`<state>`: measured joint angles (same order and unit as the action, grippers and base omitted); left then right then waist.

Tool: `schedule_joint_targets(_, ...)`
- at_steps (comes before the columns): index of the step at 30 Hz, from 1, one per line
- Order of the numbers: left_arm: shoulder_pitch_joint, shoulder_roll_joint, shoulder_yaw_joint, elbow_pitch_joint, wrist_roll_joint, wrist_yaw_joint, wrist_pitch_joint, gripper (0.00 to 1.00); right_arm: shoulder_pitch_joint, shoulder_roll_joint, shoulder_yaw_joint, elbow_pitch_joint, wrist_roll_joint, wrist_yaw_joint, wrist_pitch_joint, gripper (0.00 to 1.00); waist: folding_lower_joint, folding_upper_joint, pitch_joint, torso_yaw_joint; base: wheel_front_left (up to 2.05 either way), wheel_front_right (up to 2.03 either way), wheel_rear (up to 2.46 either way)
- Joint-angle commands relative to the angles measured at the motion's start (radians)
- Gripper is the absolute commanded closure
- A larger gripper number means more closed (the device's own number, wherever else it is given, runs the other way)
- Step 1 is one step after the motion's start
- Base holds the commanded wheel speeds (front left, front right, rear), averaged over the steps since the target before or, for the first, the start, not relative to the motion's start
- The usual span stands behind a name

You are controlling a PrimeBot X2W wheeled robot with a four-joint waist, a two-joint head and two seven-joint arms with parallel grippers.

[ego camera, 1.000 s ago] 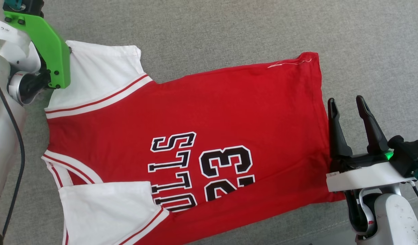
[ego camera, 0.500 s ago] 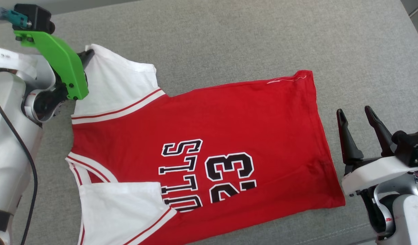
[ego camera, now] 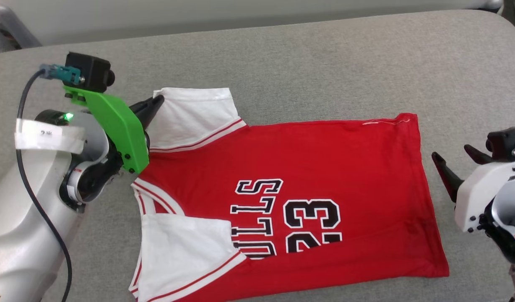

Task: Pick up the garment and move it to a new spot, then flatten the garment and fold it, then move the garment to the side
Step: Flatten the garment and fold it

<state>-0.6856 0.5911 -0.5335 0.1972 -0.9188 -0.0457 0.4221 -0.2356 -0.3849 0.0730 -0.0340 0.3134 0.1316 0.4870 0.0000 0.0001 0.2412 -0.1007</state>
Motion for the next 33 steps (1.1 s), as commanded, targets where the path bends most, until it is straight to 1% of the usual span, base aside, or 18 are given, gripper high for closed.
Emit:
schedule_joint_targets(1,0.031,0.005,0.005,-0.034,-0.017,0.015,-0.003,1.00,-0.034,-0.014,0.010,0.011,0.020,-0.001,0.033,0.00,0.0000,-0.0001,-0.008,0.038,0.00,0.00,0.00)
schedule_joint_targets(4,0.076,0.013,0.012,-0.109,-0.027,0.044,-0.005,1.00,-0.090,-0.057,0.037,0.045,0.058,-0.001,0.100,0.00,0.0000,-0.0001,0.010,0.059,0.00,0.00,0.00)
schedule_joint_targets(7,0.117,0.024,0.023,-0.175,-0.029,0.074,-0.018,1.00,-0.147,-0.081,0.056,0.090,0.088,-0.001,0.150,0.00,0.0000,-0.0001,0.030,0.077,0.00,0.00,0.00)
schedule_joint_targets(13,0.160,0.024,0.025,-0.284,-0.025,0.104,-0.037,1.00,-0.247,-0.124,0.095,0.192,0.115,-0.001,0.190,0.00,0.0000,-0.0001,0.076,0.117,0.00,0.00,0.00)
schedule_joint_targets(21,0.182,0.025,0.011,-0.378,-0.009,0.118,-0.042,1.00,-0.343,-0.172,0.154,0.325,0.117,-0.001,0.185,0.00,0.0000,-0.0001,0.124,0.166,0.00,0.00,0.00)
schedule_joint_targets(26,0.180,0.016,-0.001,-0.406,-0.003,0.118,-0.045,1.00,-0.371,-0.175,0.180,0.392,0.120,-0.001,0.156,0.00,0.0000,-0.0001,0.145,0.190,0.00,0.00,0.00)
schedule_joint_targets(32,0.176,0.011,-0.008,-0.404,0.002,0.112,-0.050,1.00,-0.376,-0.182,0.249,0.442,0.135,-0.001,0.158,0.00,0.0000,-0.0001,0.158,0.203,0.00,0.00,0.00)
schedule_joint_targets(33,0.176,0.010,-0.010,-0.401,0.002,0.111,-0.051,1.00,-0.374,-0.182,0.260,0.450,0.141,-0.001,0.160,0.11,0.0000,-0.0001,0.159,0.204,0.00,0.00,0.00)
